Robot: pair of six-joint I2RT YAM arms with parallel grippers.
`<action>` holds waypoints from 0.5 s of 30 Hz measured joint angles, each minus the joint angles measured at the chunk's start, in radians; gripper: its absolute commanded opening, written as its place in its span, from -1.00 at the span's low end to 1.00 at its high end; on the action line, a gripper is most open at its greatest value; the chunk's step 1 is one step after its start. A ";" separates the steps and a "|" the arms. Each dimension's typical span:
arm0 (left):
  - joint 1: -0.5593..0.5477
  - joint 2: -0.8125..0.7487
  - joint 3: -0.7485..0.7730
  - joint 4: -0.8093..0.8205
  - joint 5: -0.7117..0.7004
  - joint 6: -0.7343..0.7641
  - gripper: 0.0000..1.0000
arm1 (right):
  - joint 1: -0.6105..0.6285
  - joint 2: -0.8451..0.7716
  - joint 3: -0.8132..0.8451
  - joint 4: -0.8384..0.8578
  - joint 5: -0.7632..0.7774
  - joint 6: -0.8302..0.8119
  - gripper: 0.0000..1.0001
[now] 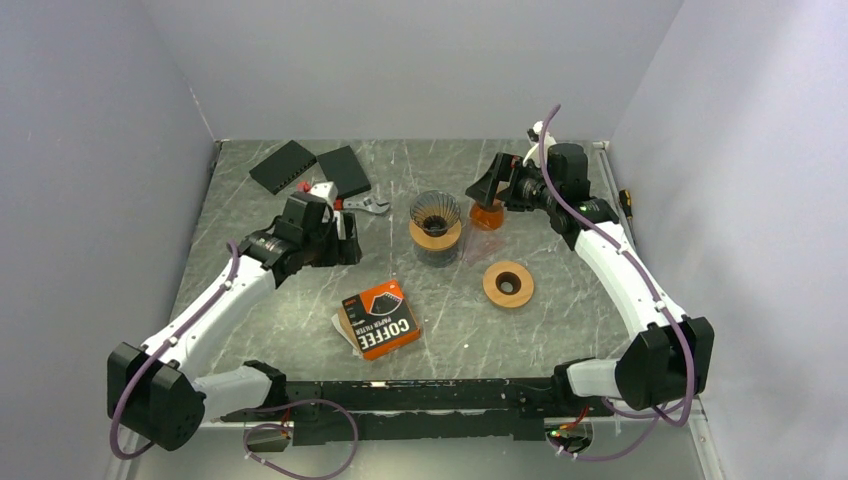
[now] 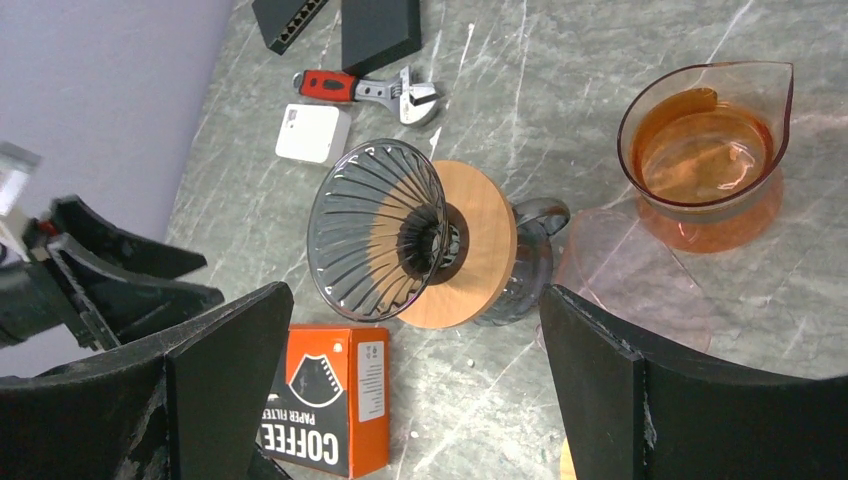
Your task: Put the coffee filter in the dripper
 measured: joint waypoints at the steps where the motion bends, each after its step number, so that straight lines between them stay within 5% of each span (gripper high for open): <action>1: 0.000 -0.002 -0.010 -0.016 0.011 -0.020 0.66 | 0.000 0.000 0.000 0.000 0.000 0.000 0.99; 15: 0.000 -0.033 -0.217 -0.066 0.232 -0.246 0.16 | -0.005 0.022 0.000 0.001 -0.012 0.005 0.99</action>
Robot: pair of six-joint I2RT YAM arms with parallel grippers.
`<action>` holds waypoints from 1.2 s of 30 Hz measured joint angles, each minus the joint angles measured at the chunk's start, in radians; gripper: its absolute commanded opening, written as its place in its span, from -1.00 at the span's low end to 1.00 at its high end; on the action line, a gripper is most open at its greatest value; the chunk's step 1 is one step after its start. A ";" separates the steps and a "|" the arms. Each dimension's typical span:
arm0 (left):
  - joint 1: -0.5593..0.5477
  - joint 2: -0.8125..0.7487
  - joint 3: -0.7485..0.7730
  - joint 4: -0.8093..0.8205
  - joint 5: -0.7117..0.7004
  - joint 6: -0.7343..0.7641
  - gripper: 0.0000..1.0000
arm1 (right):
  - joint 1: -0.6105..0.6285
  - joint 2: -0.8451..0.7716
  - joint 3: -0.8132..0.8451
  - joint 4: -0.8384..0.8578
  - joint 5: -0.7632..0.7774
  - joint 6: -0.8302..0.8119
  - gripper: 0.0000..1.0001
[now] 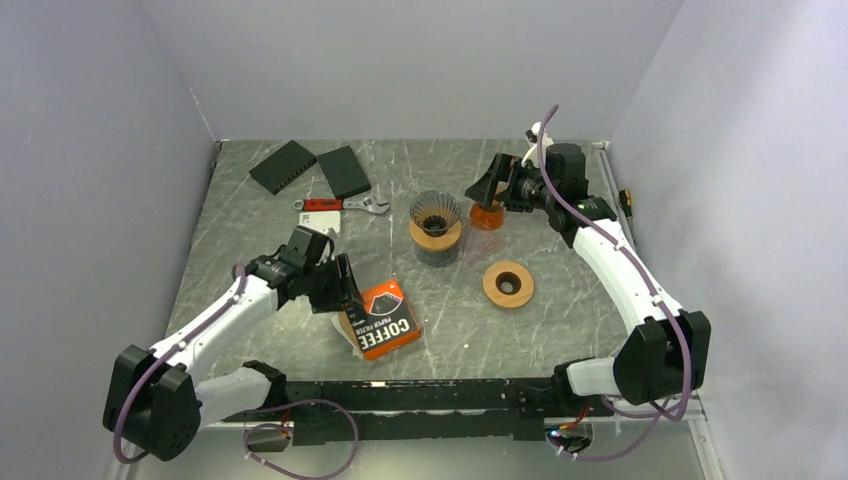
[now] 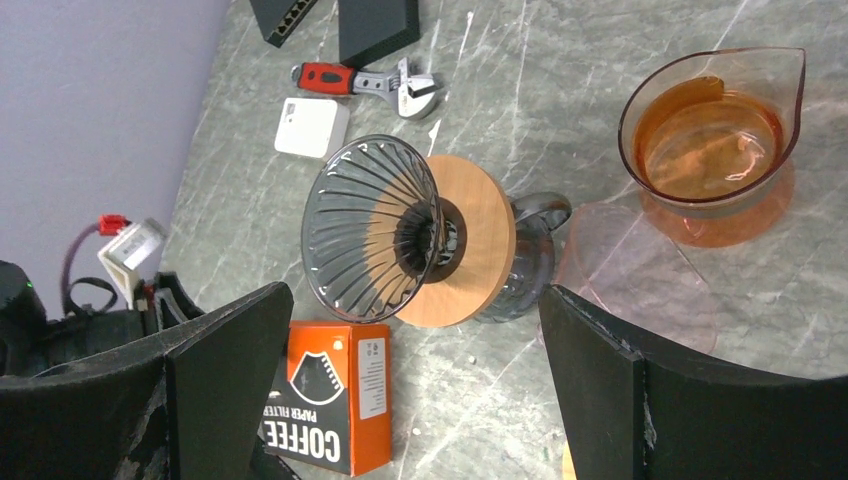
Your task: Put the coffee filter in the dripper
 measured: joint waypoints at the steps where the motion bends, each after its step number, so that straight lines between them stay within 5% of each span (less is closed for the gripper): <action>1: 0.000 -0.010 -0.018 0.005 0.016 -0.006 0.12 | -0.001 0.001 0.000 0.001 -0.004 0.002 0.99; 10: 0.000 -0.060 -0.080 0.068 0.101 -0.041 0.18 | -0.005 0.005 0.000 0.015 -0.049 0.026 0.99; 19: 0.000 -0.063 -0.069 0.001 0.034 -0.034 0.30 | -0.007 0.005 -0.002 0.017 -0.050 0.028 0.99; 28: 0.000 -0.039 -0.069 0.061 0.037 -0.043 0.07 | -0.007 0.008 -0.018 0.029 -0.076 0.034 0.99; 36: 0.000 0.019 -0.068 0.099 0.040 -0.053 0.33 | -0.007 0.012 -0.018 0.037 -0.085 0.035 0.99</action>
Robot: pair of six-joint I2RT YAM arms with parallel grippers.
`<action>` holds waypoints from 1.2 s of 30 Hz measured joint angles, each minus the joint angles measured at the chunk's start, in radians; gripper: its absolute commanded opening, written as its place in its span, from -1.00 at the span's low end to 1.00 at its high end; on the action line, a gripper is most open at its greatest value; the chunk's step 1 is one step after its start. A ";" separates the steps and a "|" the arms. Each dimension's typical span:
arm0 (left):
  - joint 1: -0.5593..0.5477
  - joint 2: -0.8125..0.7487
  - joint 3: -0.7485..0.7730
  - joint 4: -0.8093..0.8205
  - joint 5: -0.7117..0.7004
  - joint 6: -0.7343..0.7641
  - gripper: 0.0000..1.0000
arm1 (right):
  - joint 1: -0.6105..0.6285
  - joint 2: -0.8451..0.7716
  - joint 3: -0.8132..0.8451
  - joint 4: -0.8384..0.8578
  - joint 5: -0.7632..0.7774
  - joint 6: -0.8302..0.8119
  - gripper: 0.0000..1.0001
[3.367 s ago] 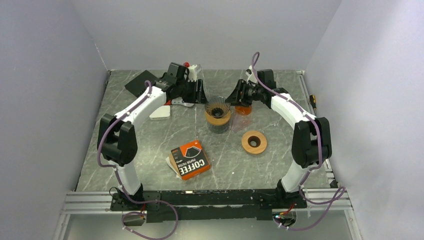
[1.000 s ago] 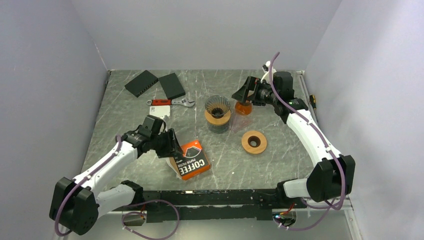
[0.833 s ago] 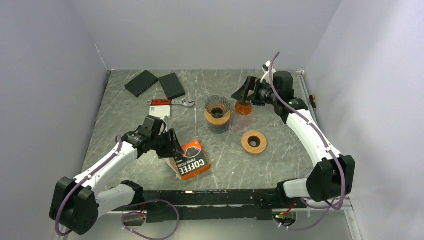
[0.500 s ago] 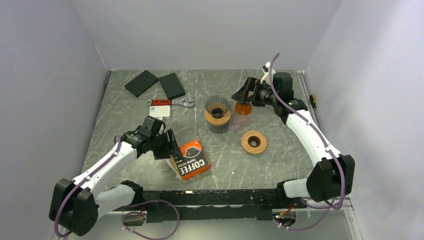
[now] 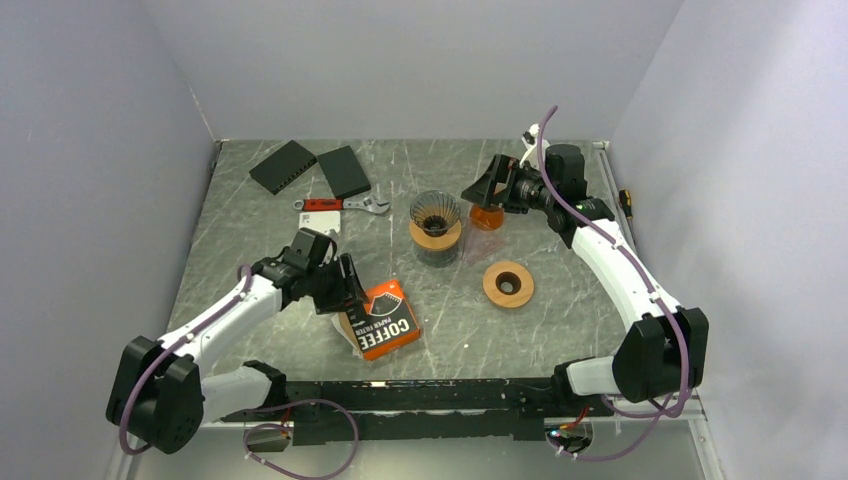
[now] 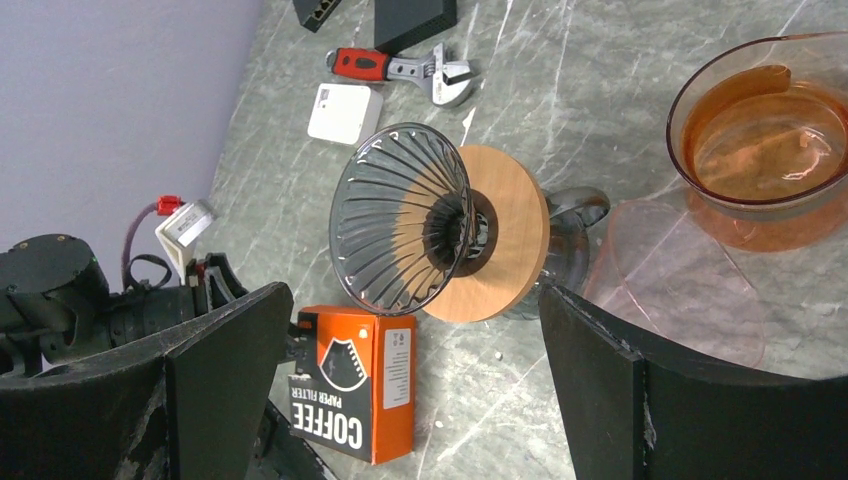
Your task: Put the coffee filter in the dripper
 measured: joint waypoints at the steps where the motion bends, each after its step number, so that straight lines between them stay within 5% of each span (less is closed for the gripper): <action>1: 0.000 0.000 0.001 -0.001 -0.004 0.000 0.34 | 0.000 0.000 0.000 0.000 -0.001 0.000 0.99; 15: 0.000 -0.040 0.003 -0.022 -0.047 -0.014 0.19 | 0.000 0.029 -0.008 0.001 -0.014 0.001 0.99; 36: 0.000 -0.007 -0.008 0.056 0.004 -0.027 0.26 | 0.000 0.030 -0.010 0.001 -0.016 0.007 0.99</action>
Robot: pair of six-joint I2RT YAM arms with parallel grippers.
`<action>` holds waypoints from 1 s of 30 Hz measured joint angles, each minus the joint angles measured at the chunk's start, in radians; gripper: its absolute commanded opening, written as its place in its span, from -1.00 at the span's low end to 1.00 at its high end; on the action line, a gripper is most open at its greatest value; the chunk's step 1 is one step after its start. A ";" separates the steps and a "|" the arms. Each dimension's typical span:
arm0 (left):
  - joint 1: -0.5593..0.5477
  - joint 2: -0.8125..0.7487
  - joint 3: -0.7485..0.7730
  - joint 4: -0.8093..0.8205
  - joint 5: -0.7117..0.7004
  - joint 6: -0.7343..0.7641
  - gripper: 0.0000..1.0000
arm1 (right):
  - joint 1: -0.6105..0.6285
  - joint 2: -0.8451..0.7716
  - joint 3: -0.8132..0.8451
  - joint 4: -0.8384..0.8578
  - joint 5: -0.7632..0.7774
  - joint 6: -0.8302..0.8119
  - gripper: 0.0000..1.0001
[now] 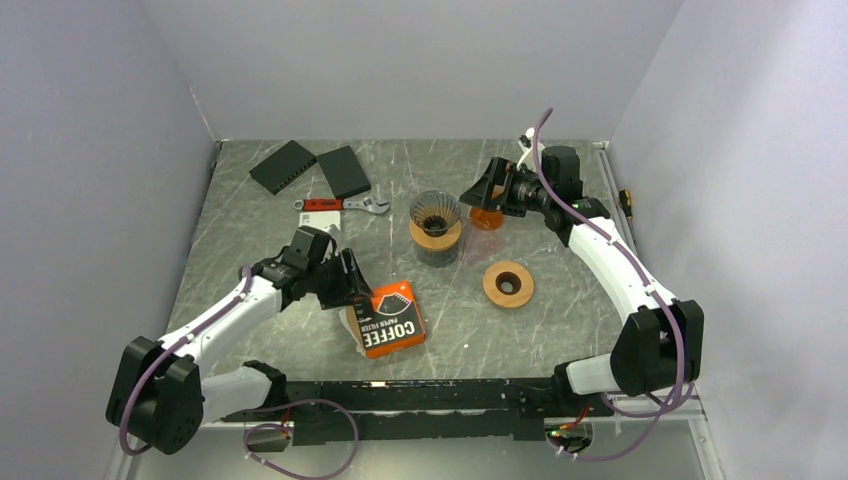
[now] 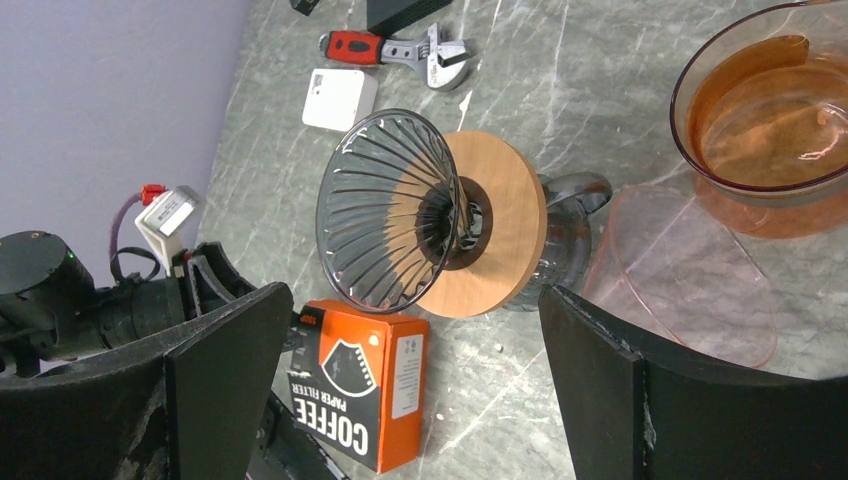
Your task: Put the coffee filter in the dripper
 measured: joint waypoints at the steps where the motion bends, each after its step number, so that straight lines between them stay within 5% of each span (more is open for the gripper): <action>1: 0.000 0.003 0.000 0.016 0.013 -0.003 0.25 | 0.000 0.000 0.000 0.000 0.000 0.000 0.99; 14: -0.021 0.132 0.005 0.254 0.173 -0.026 0.33 | -0.002 0.000 0.000 -0.001 0.001 -0.001 0.99; 21: -0.048 0.148 0.067 0.163 0.084 0.016 0.45 | -0.002 0.000 0.000 -0.002 0.006 -0.003 0.99; 30: -0.003 0.034 0.058 0.038 -0.049 0.043 0.13 | -0.002 0.000 0.000 -0.002 0.008 -0.005 0.99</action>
